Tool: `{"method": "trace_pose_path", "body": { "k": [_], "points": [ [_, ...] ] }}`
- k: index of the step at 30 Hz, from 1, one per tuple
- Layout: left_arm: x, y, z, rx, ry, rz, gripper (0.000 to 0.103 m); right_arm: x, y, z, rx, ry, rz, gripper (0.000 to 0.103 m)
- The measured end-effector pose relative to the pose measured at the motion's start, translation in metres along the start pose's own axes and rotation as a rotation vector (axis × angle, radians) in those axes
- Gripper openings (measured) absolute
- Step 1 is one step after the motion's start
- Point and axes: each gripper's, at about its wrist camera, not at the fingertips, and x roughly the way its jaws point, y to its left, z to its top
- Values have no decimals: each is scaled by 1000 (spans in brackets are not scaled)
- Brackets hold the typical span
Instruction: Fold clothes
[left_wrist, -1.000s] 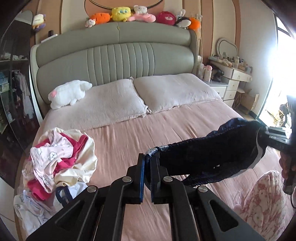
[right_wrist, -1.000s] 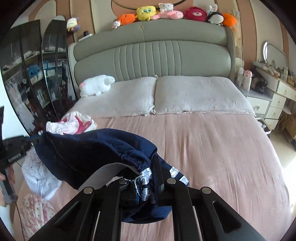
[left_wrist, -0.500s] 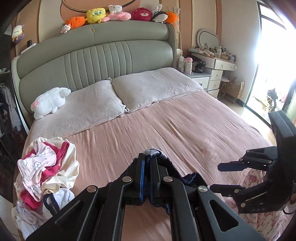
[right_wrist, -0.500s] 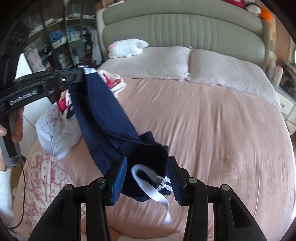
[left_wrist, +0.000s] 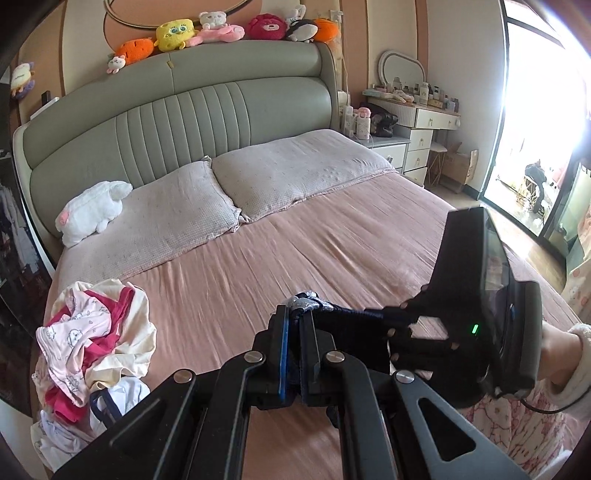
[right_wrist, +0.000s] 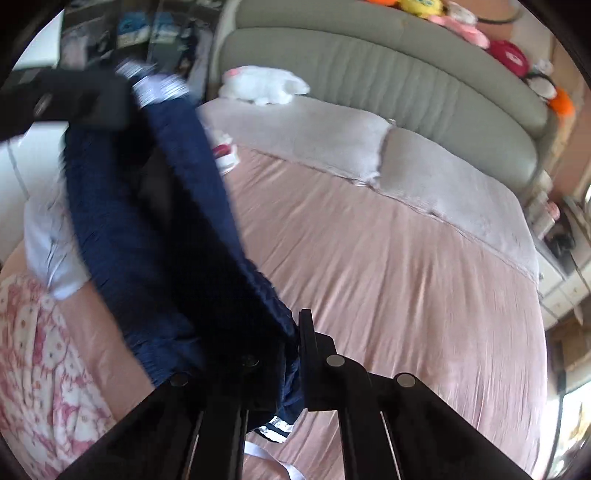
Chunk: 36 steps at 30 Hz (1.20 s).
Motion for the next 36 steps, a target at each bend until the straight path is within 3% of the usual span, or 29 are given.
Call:
{"method": "trace_pose_path", "body": {
  "k": [4,8,10,13,14,18,20,23,26,28,29,31,32,33,34,36],
  "points": [
    [27,1,-20,-39,75,-19,4,-42,-29,16,116,-137,-1,1],
    [47,-19,-35,-97,94,-103,9,-99,-38,38,180,-293,29,1],
    [55,-38,-37,-79,108,-63,9,-122,-32,48,176,-344,37,1],
    [60,-55,-41,-135,115,-111,9,-149,-18,59,114,-422,-32,1],
    [63,-58,-43,-136,121,-90,9,-157,-16,62,101,-438,-51,1],
    [73,-57,-49,-145,155,64,9,-181,-26,66,150,-442,36,1],
    [64,-44,-50,-193,137,90,10,-192,-30,62,155,-450,3,2],
    [48,-26,-47,-255,106,72,11,-200,-42,54,173,-442,-22,2],
    [39,-16,-38,-291,84,66,23,-199,-60,52,233,-403,37,2],
    [35,-15,-35,-305,55,42,53,-200,-63,51,244,-393,57,2],
    [36,-17,-34,-309,53,8,60,-201,-61,50,240,-388,56,2],
    [44,-22,-31,-300,74,-47,62,-202,-58,49,230,-380,76,2],
    [51,-29,-30,-265,99,-49,61,-204,-56,49,226,-377,100,2],
    [56,-37,-29,-224,124,-37,44,-206,-55,48,223,-376,122,2],
    [56,-41,-28,-197,134,-27,5,-209,-55,48,218,-376,138,2],
    [49,-43,-24,-175,122,-18,3,-214,-56,46,201,-375,133,2]
  ]
}}
